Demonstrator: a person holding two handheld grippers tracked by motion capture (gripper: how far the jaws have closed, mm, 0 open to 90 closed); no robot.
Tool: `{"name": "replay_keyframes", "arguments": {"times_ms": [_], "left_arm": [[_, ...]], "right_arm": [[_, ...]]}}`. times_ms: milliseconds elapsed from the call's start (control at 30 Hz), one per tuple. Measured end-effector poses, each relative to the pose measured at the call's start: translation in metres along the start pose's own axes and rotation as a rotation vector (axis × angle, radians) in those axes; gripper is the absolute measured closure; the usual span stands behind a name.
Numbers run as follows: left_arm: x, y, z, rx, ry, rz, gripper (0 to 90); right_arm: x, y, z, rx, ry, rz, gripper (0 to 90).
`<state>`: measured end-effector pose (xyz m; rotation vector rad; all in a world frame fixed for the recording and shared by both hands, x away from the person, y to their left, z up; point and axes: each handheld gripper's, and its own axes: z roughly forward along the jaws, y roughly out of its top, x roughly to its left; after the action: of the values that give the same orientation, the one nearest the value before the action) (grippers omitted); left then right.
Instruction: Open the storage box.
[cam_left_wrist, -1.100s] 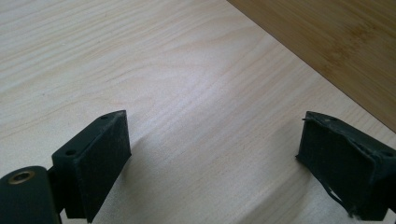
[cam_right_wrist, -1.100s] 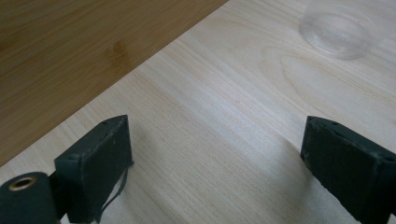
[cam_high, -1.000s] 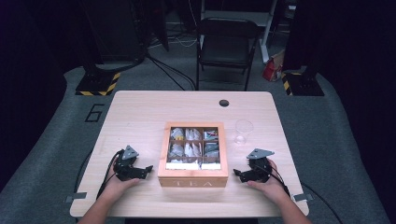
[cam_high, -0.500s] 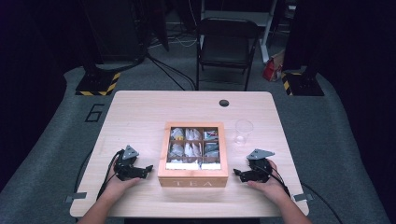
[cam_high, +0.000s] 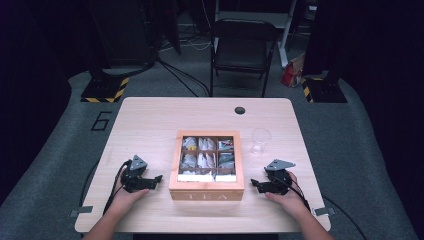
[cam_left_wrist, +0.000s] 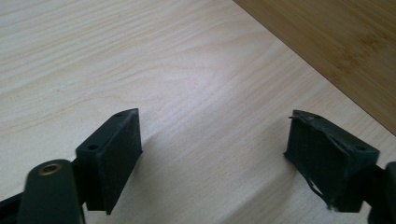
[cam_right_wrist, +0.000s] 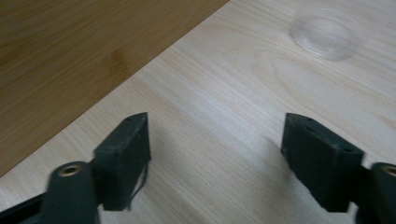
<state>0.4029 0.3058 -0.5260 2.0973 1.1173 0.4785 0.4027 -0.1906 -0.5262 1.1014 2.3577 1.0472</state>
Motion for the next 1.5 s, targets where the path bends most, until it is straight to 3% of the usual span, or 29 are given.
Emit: {"name": "replay_keyframes", "arguments": {"times_ms": [33,67,133,300,333,533,633,833,967,1133,1200,1500], "left_arm": [[0.0,0.0,-0.001,-0.007,-0.004,-0.018,26.4],[0.003,0.001,-0.005,0.0,-0.03,-0.053,30.1],[0.004,0.001,-0.006,0.005,-0.034,-0.071,31.3],[0.005,0.002,-0.01,-0.003,-0.017,-0.084,33.0],[0.005,0.003,-0.012,-0.004,-0.022,-0.072,34.2],[-0.003,0.007,-0.018,0.008,-0.036,-0.007,36.4],[-0.008,0.01,-0.024,-0.003,-0.041,0.003,38.2],[-0.01,0.011,-0.032,-0.031,-0.053,-0.034,39.7],[-0.01,0.012,-0.039,-0.043,-0.054,-0.051,40.8],[-0.012,0.015,-0.048,-0.062,-0.061,-0.07,41.1],[-0.013,0.015,-0.05,-0.061,-0.059,-0.065,41.0],[-0.022,0.018,-0.058,-0.063,-0.071,-0.048,40.7]], "right_arm": [[-0.001,0.002,-0.002,0.009,-0.008,0.011,32.8],[-0.001,0.002,-0.003,0.02,-0.004,0.014,34.4],[-0.002,0.003,-0.004,0.02,-0.024,0.002,34.8],[0.0,0.006,-0.009,0.014,-0.023,0.001,37.0],[0.002,0.008,-0.012,0.009,-0.005,-0.011,38.4],[0.006,0.013,-0.022,-0.009,-0.017,-0.035,40.5],[0.006,0.016,-0.03,-0.023,-0.011,-0.03,42.7],[0.009,0.019,-0.039,-0.048,-0.003,-0.013,44.9],[0.011,0.022,-0.042,-0.071,-0.009,-0.021,45.3],[0.018,0.027,-0.046,-0.07,0.02,-0.036,43.6],[0.021,0.028,-0.046,-0.062,0.021,-0.045,39.9],[0.031,0.031,-0.053,-0.056,0.048,-0.062,40.9]]}}
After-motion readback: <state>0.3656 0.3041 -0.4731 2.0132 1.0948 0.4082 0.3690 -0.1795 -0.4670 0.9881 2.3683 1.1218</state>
